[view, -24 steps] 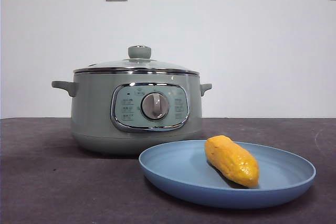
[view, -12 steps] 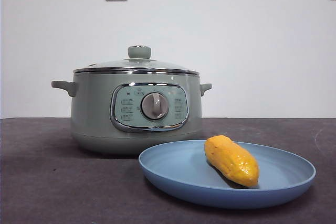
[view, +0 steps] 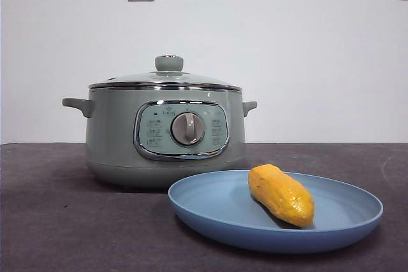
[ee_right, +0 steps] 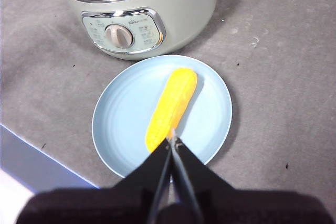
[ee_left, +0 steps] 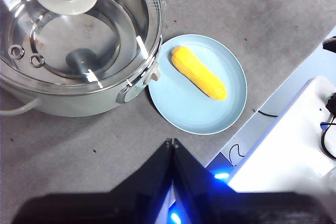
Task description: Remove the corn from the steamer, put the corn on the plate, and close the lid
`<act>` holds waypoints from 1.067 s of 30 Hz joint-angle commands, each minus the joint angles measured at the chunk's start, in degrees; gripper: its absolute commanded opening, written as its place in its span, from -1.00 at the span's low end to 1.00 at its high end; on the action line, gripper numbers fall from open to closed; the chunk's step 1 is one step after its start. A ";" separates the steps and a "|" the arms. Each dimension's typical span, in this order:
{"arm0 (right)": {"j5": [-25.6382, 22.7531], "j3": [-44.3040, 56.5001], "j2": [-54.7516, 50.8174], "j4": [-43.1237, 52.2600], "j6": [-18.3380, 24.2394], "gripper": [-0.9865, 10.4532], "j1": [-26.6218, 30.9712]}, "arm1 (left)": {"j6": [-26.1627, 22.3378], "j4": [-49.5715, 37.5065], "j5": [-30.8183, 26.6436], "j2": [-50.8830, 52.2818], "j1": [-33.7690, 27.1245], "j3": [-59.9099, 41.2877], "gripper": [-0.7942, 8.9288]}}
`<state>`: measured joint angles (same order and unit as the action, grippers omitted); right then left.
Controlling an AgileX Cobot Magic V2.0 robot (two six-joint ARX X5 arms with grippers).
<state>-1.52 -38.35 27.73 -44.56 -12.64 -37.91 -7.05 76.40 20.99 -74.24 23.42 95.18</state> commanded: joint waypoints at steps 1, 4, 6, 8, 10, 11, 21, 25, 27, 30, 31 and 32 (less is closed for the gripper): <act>-0.15 0.37 0.00 0.33 -0.15 -0.83 -0.13 | -0.66 1.14 0.11 -0.09 0.11 -0.04 -0.85; -0.15 0.37 0.00 0.33 -0.15 -0.83 -0.13 | -0.63 1.14 0.11 -0.09 0.11 -0.04 -0.85; -0.15 0.37 0.00 0.33 -0.15 -0.83 -0.13 | -0.66 1.16 0.09 -0.09 0.11 -0.04 -0.84; -0.15 0.37 0.00 0.33 -0.15 -0.83 -0.13 | -0.66 1.14 0.11 -0.09 0.11 -0.04 -0.85; -0.15 0.37 0.00 0.33 -0.15 -0.83 -0.13 | -0.66 0.77 0.09 -0.09 0.11 -0.04 -0.84; -0.15 0.37 0.00 0.33 -0.15 -0.83 -0.13 | -0.66 0.22 0.04 -0.07 0.09 -0.04 -0.84; -0.17 0.37 0.00 0.33 -0.15 -0.83 -0.13 | -8.74 -23.43 3.56 9.35 -8.41 -0.55 -0.84; -0.15 0.37 0.00 0.33 -0.15 -0.83 -0.13 | -9.31 -30.77 5.18 15.23 -15.37 -2.23 -0.84; -0.15 0.37 0.00 0.33 -0.17 -0.83 -0.13 | -10.08 -33.57 4.85 18.29 -19.04 -4.48 -0.84; -0.15 0.37 0.00 0.33 -0.17 -0.83 -0.13 | -11.13 -37.44 4.63 23.89 -24.11 -10.32 -0.84; -0.15 0.37 0.00 0.33 -0.17 -0.83 -0.13 | -11.34 -39.04 4.48 26.05 -25.57 -13.11 -0.84; -0.15 0.37 0.00 0.33 -0.17 -0.83 -0.13 | -11.76 -40.63 4.26 28.26 -26.93 -16.17 -0.84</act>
<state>-1.52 -38.35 27.73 -44.56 -12.64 -37.91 -17.39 36.69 25.43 -47.35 -2.48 82.02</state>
